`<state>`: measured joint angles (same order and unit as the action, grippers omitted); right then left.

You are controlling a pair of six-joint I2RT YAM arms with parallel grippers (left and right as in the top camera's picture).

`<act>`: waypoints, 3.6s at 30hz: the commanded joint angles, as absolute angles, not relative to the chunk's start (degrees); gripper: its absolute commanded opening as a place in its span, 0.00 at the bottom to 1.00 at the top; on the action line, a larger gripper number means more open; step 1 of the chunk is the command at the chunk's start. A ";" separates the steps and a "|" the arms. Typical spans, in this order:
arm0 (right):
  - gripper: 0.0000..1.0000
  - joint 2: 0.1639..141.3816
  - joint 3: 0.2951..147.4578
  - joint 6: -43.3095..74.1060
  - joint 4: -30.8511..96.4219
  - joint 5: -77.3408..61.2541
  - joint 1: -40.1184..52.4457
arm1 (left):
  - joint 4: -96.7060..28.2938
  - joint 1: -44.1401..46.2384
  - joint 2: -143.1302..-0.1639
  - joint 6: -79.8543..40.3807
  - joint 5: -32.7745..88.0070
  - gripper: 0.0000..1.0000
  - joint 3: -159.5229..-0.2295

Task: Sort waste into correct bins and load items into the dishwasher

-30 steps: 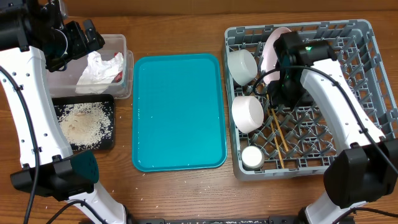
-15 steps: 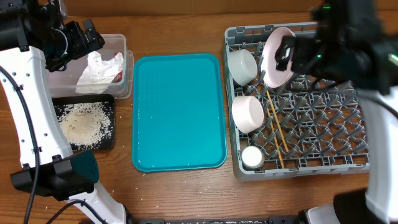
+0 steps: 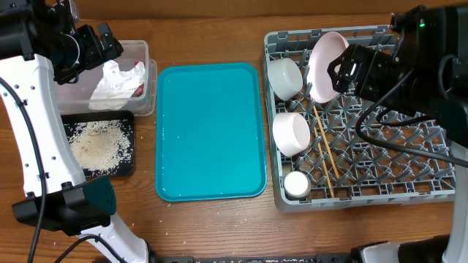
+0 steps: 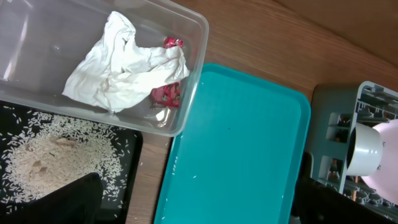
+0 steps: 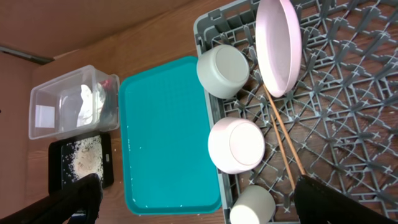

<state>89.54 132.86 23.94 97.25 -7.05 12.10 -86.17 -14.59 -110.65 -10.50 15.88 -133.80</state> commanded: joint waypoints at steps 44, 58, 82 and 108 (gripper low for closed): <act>1.00 6.42 1.34 8.51 -4.93 -4.80 1.91 | -86.17 -14.22 -110.56 -9.65 16.12 1.00 -134.41; 1.00 0.14 0.43 8.73 4.25 -4.80 1.91 | -86.17 -14.22 -110.59 -9.65 16.12 1.00 -134.41; 1.00 0.16 0.45 8.73 4.27 -4.80 1.91 | -86.17 -14.22 -110.59 -9.65 16.12 1.00 -134.41; 1.00 0.16 0.45 8.73 4.27 -4.80 1.91 | -35.00 -7.84 -78.15 5.48 13.56 1.00 -82.11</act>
<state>0.78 1.06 8.95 4.54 -4.51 1.91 -39.75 -8.16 -88.07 -1.41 13.17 -94.45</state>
